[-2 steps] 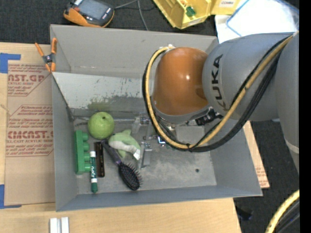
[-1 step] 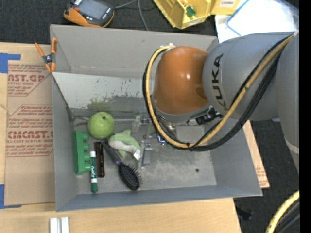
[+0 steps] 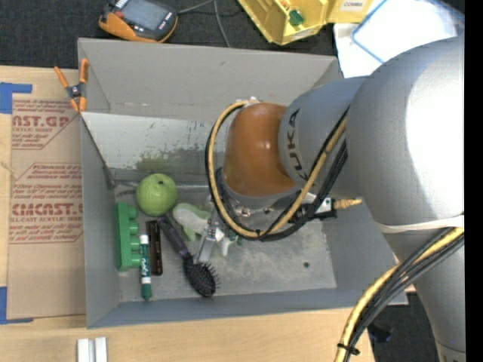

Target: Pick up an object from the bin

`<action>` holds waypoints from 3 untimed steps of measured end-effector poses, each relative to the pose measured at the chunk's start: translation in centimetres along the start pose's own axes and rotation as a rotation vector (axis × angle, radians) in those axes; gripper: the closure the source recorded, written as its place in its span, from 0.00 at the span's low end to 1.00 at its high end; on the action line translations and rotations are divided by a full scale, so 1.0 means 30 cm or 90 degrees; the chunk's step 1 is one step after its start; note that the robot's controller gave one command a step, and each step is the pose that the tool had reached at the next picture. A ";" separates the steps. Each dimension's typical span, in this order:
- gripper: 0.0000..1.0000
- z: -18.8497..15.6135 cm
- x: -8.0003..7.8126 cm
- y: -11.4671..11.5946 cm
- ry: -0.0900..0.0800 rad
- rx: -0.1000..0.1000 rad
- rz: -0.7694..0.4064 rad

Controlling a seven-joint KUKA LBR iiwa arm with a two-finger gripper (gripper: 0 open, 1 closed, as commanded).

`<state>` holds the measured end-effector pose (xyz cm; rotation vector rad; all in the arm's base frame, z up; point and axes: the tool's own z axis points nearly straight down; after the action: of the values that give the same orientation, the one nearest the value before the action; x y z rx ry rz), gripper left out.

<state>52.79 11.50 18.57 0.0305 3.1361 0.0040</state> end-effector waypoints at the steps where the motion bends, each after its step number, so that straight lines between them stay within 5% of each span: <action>1: 0.00 0.000 0.000 0.000 0.000 0.000 0.000; 2: 0.00 0.378 -0.064 0.006 -0.006 -0.001 0.218; 3: 0.00 0.378 -0.064 0.006 -0.006 -0.001 0.218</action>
Offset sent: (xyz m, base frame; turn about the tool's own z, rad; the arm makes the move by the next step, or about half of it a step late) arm 0.0288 -0.0054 -0.0651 0.1484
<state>54.78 11.68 7.23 0.5638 3.0756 0.0076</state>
